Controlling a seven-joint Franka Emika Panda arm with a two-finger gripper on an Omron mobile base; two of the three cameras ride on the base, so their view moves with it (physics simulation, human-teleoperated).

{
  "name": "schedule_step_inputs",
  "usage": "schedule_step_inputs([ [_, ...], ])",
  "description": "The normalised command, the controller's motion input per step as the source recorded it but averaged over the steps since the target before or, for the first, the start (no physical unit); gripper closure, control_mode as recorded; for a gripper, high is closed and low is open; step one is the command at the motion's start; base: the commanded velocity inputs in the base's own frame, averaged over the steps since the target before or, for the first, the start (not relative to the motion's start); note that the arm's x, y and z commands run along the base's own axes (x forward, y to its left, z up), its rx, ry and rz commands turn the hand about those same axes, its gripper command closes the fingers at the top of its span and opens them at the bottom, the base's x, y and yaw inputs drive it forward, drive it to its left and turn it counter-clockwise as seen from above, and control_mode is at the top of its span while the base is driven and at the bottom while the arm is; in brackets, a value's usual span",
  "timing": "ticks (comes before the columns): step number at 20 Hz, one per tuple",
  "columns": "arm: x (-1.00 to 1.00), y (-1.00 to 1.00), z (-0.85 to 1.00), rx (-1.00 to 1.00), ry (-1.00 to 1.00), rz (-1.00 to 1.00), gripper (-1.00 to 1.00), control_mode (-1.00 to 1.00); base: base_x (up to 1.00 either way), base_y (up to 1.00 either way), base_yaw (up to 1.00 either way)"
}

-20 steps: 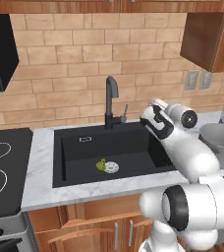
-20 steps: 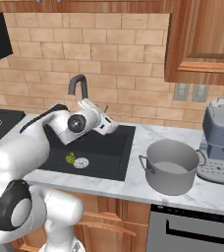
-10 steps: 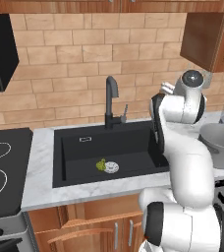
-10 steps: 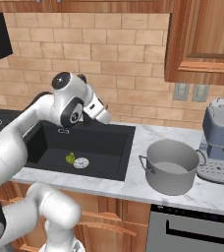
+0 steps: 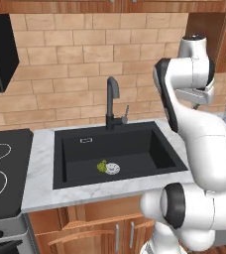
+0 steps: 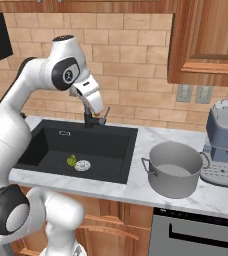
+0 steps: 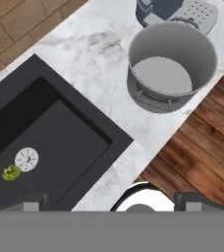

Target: Dump the broccoli from the pot into the sink. Then turn on the water and wash the broccoli. Then turn off the water and put the broccoli back in the pot.

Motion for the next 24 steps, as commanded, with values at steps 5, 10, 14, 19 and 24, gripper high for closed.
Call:
schedule_step_inputs([
  [5, -0.76, 0.82, -0.86, 0.0, 0.01, 0.19, -1.0, -1.0, 0.0, 0.0, 0.0],
  [10, -0.52, 0.78, -0.91, 0.0, -0.03, 0.26, -1.0, -1.0, 0.0, 0.0, 0.0],
  [14, -0.04, 0.54, -0.55, 0.0, -0.03, 0.32, -1.0, -1.0, 0.0, 0.0, 0.0],
  [19, 0.47, 0.44, -0.18, 0.03, 0.0, 0.33, -1.0, -1.0, 0.0, 0.0, 0.0],
  [24, 0.69, 0.46, -0.09, 0.02, 0.0, 0.32, -1.0, -1.0, 0.0, 0.0, 0.0],
])
